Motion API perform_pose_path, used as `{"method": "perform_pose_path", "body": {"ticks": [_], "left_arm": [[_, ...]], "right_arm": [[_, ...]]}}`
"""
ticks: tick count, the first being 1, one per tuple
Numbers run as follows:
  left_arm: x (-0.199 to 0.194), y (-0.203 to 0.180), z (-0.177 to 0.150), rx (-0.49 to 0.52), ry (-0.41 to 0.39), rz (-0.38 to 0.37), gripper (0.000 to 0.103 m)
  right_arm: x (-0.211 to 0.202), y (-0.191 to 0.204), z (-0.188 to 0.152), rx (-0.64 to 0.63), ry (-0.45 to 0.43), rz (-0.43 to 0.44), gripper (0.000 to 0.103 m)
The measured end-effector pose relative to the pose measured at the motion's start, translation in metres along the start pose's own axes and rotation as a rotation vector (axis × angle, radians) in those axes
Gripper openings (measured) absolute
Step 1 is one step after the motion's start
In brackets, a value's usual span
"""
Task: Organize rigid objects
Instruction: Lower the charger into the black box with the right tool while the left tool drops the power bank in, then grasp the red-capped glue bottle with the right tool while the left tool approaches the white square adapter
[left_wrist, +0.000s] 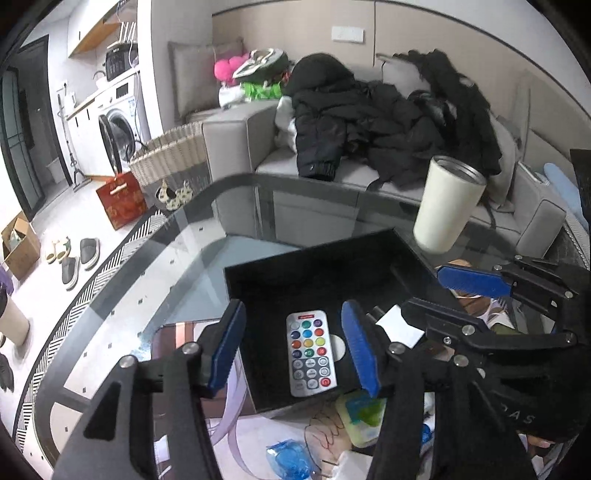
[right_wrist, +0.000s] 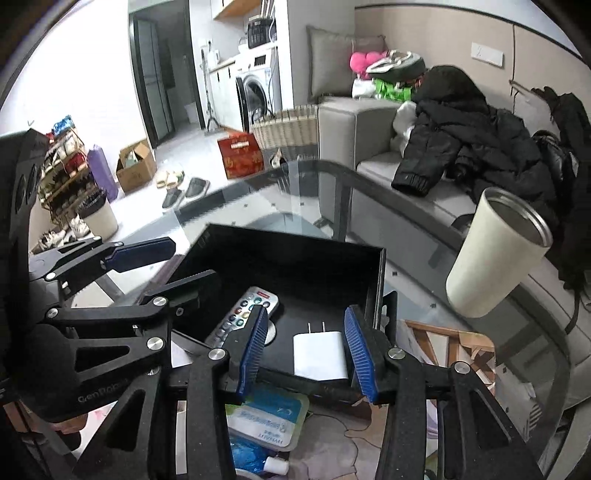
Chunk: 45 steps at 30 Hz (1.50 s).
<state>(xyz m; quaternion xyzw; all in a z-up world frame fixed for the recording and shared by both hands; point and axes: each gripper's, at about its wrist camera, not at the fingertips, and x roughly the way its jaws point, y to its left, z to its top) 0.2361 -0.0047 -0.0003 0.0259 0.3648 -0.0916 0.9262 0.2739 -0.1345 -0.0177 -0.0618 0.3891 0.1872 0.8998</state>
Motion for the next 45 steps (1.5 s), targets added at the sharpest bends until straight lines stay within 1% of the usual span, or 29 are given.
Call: {"method": "perform_pose_path", "body": {"ticks": [4,5,6,8,10,12,14,17,20,24,27,31,35,37,41,42,43,44,45], "left_arm": [[-0.028,0.000,-0.003,-0.008,-0.072,-0.007,0.055],[-0.037,0.001,-0.004,-0.016,-0.092,-0.015,0.056],[-0.044,0.001,-0.006,-0.022,-0.110,-0.025,0.059],[-0.061,0.002,-0.010,-0.029,-0.156,-0.043,0.059],[-0.080,0.003,-0.015,-0.020,-0.215,-0.033,0.059],[-0.096,0.000,-0.021,-0.003,-0.263,-0.012,0.059],[-0.108,-0.001,-0.027,0.010,-0.284,-0.020,0.060],[-0.121,-0.003,-0.034,0.011,-0.295,-0.040,0.060],[-0.131,-0.007,-0.039,0.015,-0.313,-0.045,0.061],[-0.143,-0.006,-0.046,0.022,-0.338,-0.048,0.062],[-0.148,-0.007,-0.051,0.028,-0.342,-0.048,0.063],[-0.147,-0.007,-0.060,0.026,-0.315,-0.067,0.065],[-0.140,-0.011,-0.071,0.039,-0.274,-0.076,0.065],[-0.135,-0.015,-0.075,0.043,-0.250,-0.082,0.065],[-0.116,-0.026,-0.083,0.070,-0.165,-0.096,0.065],[-0.110,-0.029,-0.084,0.083,-0.133,-0.090,0.065],[-0.102,-0.032,-0.086,0.091,-0.095,-0.085,0.065],[-0.094,-0.034,-0.087,0.089,-0.055,-0.091,0.065],[-0.086,-0.036,-0.090,0.085,-0.017,-0.107,0.065]], "right_arm": [[-0.029,0.003,-0.004,-0.002,-0.083,-0.015,0.044],[-0.039,0.004,-0.007,-0.004,-0.115,-0.017,0.044],[-0.051,0.005,-0.009,-0.002,-0.157,-0.020,0.045],[-0.077,0.007,-0.018,-0.003,-0.257,-0.027,0.045],[-0.098,0.010,-0.027,-0.016,-0.346,-0.043,0.045],[-0.121,0.018,-0.038,-0.046,-0.434,-0.065,0.048],[-0.142,0.024,-0.048,-0.061,-0.499,-0.071,0.050],[-0.168,0.029,-0.061,-0.069,-0.571,-0.077,0.051],[-0.186,0.033,-0.071,-0.062,-0.598,-0.069,0.051],[-0.197,0.033,-0.085,-0.046,-0.597,-0.060,0.051],[-0.203,0.035,-0.092,-0.060,-0.588,-0.060,0.051],[-0.205,0.033,-0.100,-0.060,-0.555,-0.050,0.051],[-0.198,0.029,-0.103,-0.038,-0.475,-0.029,0.051],[-0.191,0.027,-0.105,-0.036,-0.439,-0.030,0.051],[-0.179,0.027,-0.109,-0.027,-0.352,-0.021,0.051],[-0.177,0.028,-0.110,-0.030,-0.331,-0.026,0.051],[-0.171,0.030,-0.111,-0.042,-0.288,-0.037,0.051],[-0.165,0.030,-0.112,-0.047,-0.256,-0.038,0.051],[-0.156,0.028,-0.114,-0.041,-0.203,-0.027,0.051]]}}
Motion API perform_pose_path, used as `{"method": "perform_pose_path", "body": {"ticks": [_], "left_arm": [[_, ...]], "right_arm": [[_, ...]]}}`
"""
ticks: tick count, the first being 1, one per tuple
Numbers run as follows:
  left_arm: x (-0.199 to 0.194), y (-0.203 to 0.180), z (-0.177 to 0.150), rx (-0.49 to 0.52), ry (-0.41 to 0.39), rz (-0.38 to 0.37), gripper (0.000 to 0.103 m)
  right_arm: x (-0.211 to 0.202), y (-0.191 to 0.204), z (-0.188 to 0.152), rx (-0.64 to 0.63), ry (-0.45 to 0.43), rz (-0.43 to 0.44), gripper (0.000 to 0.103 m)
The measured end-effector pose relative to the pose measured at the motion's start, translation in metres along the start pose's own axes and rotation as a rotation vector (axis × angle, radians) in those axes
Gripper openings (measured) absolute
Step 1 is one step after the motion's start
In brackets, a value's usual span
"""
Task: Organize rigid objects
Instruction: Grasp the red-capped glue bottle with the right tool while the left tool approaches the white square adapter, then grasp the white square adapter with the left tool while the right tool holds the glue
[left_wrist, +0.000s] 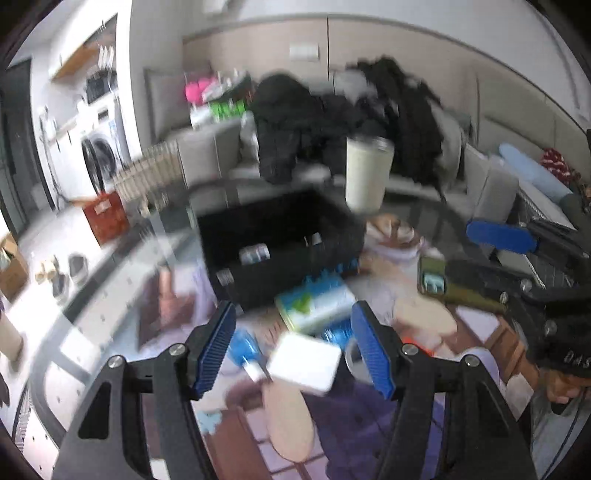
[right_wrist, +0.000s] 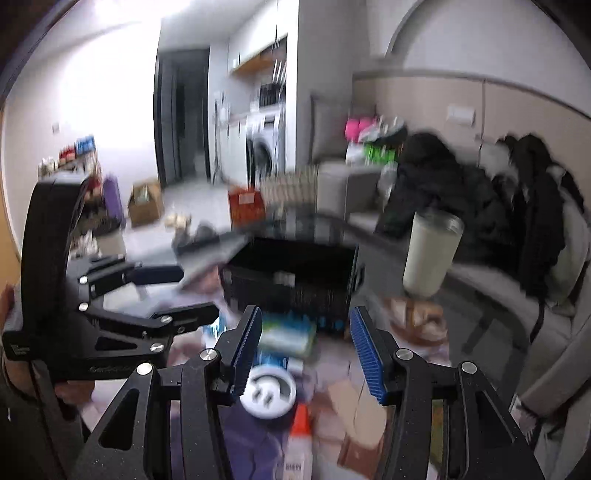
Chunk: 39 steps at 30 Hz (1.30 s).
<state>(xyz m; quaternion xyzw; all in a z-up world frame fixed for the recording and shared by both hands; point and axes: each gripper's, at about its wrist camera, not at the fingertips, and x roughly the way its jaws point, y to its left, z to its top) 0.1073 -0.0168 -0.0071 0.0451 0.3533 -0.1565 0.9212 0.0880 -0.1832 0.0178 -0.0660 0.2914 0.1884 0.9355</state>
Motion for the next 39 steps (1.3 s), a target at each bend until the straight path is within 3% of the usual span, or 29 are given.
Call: {"method": "perform_pose_path", "body": {"ticks": [3,8,16,20,25,27,39], "left_arm": [[0.019,-0.008,-0.008,0.026,0.090,-0.017,0.065],[0.040,-0.019,-0.017,0.066,0.175,-0.022,0.065],[0.058,-0.017,-0.020,0.071,0.218,0.020,0.065],[0.059,-0.011,-0.019,0.052,0.225,0.019,0.065],[0.064,-0.008,-0.024,0.068,0.245,0.038,0.065],[0.065,-0.010,-0.027,0.089,0.252,0.036,0.059],[0.039,0.003,-0.046,0.066,0.263,-0.036,0.057]], "right_arm": [[0.023,-0.007,-0.012,0.036,0.141,0.053,0.051],[0.043,-0.011,-0.038,0.047,0.275,0.088,0.049],[0.058,-0.012,-0.062,0.021,0.375,0.108,0.048],[0.065,-0.009,-0.072,0.009,0.428,0.133,0.041],[0.067,-0.003,-0.075,-0.026,0.429,0.135,0.030],[0.068,-0.003,-0.074,-0.026,0.431,0.134,0.023],[0.081,0.004,-0.066,-0.018,0.424,0.126,0.021]]}}
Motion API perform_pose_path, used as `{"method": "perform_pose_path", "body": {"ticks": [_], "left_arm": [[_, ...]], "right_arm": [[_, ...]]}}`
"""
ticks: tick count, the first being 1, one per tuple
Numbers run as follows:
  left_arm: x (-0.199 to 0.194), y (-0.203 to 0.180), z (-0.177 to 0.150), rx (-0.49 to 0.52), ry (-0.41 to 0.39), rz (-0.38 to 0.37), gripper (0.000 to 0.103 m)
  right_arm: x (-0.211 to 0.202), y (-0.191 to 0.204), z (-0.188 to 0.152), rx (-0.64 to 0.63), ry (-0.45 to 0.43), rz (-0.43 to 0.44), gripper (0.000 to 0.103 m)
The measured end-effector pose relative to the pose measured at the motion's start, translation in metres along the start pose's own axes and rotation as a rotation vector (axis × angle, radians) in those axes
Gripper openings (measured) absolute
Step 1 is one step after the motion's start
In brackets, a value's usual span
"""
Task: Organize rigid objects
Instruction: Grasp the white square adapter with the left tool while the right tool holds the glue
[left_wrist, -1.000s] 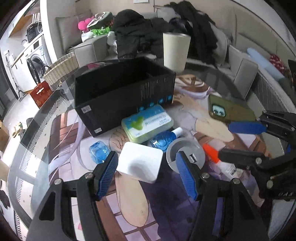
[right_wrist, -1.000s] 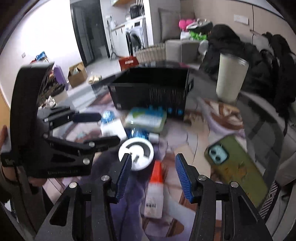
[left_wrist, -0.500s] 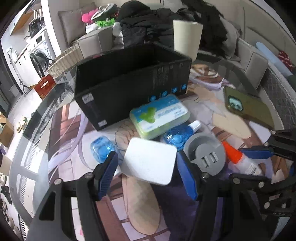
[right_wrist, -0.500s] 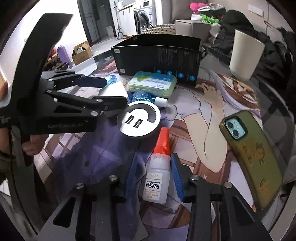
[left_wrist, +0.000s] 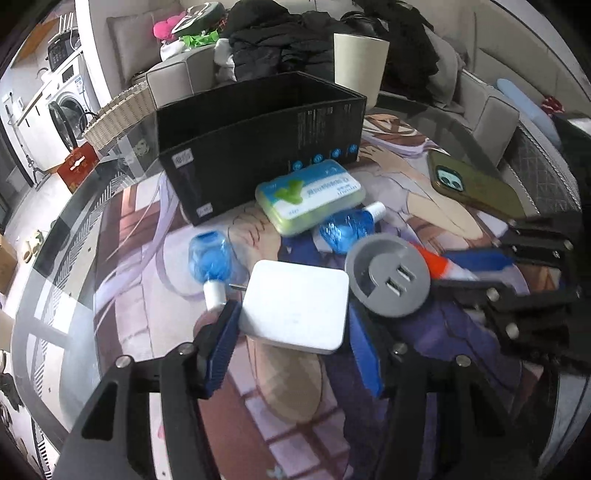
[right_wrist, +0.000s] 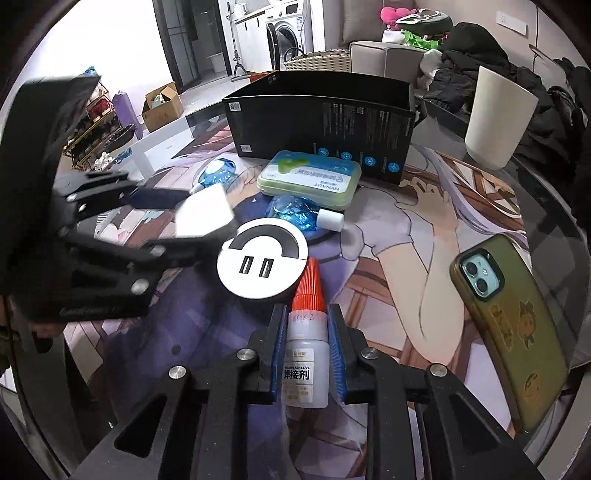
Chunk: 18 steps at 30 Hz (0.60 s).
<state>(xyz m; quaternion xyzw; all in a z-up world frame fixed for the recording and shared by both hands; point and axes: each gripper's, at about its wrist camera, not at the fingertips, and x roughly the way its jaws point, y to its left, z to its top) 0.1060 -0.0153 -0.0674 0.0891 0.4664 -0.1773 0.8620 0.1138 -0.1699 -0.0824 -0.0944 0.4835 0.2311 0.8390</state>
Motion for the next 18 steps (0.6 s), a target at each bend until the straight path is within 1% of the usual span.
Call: {"method": "perform_pose_path", "body": {"ticks": [8,12,14,16,17,18], "left_arm": [[-0.015,0.003,-0.024,0.009,-0.007,-0.019,0.057],[-0.017,0.003,-0.025,0.007,-0.008,-0.019,0.057],[-0.015,0.001,-0.025,0.015,-0.005,-0.003,0.058],[-0.009,0.000,-0.024,0.016,0.018,0.004,0.058],[-0.005,0.001,-0.023,0.003,0.029,-0.003,0.059],[-0.005,0.002,-0.023,-0.005,0.024,-0.008,0.059]], "right_arm": [[0.004,0.011,0.007,-0.011,0.002,0.011,0.022],[0.005,0.016,0.009,-0.022,0.003,0.003,0.022],[0.006,0.017,0.009,-0.022,0.003,0.000,0.022],[0.005,0.017,0.007,-0.024,0.002,-0.006,0.022],[0.005,0.016,0.006,-0.028,0.001,-0.010,0.022],[0.005,0.017,0.006,-0.030,0.001,-0.012,0.022]]}}
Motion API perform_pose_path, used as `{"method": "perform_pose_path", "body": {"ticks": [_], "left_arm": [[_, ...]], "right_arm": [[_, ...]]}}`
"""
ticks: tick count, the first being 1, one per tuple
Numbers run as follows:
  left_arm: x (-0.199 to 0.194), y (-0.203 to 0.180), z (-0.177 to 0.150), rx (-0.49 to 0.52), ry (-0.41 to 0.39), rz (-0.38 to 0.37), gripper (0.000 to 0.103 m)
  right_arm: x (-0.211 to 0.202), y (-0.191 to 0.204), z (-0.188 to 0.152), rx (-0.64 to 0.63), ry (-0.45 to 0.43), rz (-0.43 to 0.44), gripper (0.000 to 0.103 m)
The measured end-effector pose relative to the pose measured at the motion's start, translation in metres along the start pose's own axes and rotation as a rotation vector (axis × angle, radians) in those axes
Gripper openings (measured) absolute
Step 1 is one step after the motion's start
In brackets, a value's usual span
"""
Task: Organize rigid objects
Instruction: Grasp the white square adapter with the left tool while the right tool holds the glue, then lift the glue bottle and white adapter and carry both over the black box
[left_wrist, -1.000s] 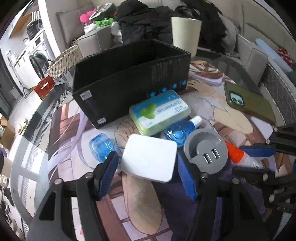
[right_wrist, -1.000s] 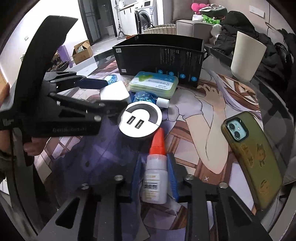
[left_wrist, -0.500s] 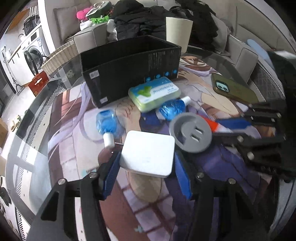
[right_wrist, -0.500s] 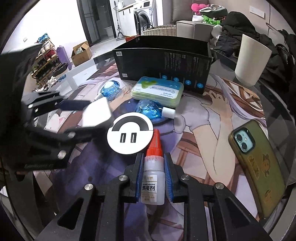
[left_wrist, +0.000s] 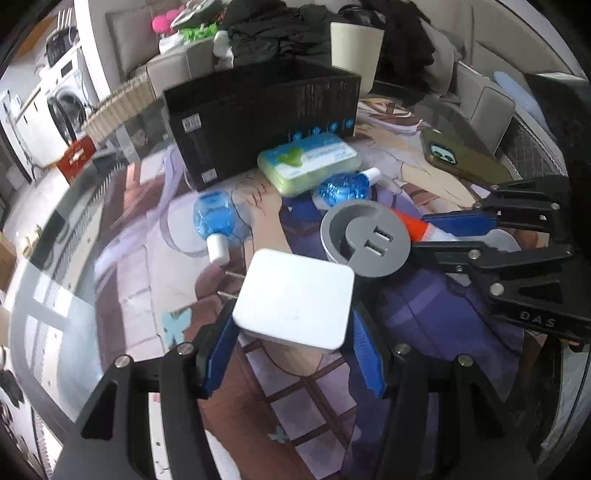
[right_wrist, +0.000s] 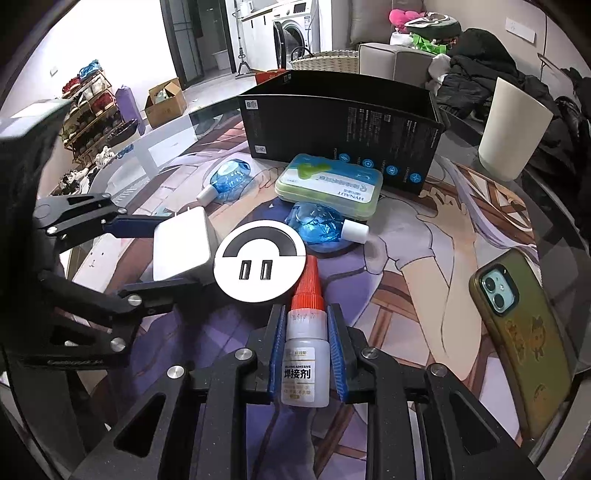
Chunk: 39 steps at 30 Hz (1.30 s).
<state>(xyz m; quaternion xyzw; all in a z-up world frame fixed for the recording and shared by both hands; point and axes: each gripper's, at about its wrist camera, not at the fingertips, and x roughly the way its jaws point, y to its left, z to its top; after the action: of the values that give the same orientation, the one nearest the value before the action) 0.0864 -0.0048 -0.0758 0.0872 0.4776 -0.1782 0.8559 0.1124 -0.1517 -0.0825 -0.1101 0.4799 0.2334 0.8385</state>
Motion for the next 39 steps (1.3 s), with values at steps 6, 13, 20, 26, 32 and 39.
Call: {"method": "perform_pose_path", "body": {"ticks": [6,13,20,26,32,39], "left_arm": [[0.003,-0.001,0.002,0.000,-0.003,0.009,0.058],[-0.006,-0.002,0.007,0.001,-0.041,0.014,0.057],[-0.012,-0.003,0.011,0.000,-0.071,0.007,0.057],[-0.021,-0.008,0.014,0.006,-0.119,0.010,0.057],[-0.032,-0.014,0.020,0.006,-0.175,0.001,0.057],[-0.059,-0.021,0.024,0.019,-0.327,0.036,0.057]], "right_arm": [[0.000,0.000,-0.003,-0.022,0.000,-0.008,0.023],[-0.008,-0.002,-0.003,-0.031,-0.039,-0.025,0.021],[-0.017,-0.005,0.000,-0.010,-0.070,-0.019,0.021],[-0.027,-0.001,0.003,-0.022,-0.118,-0.032,0.021],[-0.040,0.002,0.005,-0.024,-0.189,-0.035,0.021],[-0.077,0.007,0.004,-0.035,-0.392,-0.059,0.021]]}}
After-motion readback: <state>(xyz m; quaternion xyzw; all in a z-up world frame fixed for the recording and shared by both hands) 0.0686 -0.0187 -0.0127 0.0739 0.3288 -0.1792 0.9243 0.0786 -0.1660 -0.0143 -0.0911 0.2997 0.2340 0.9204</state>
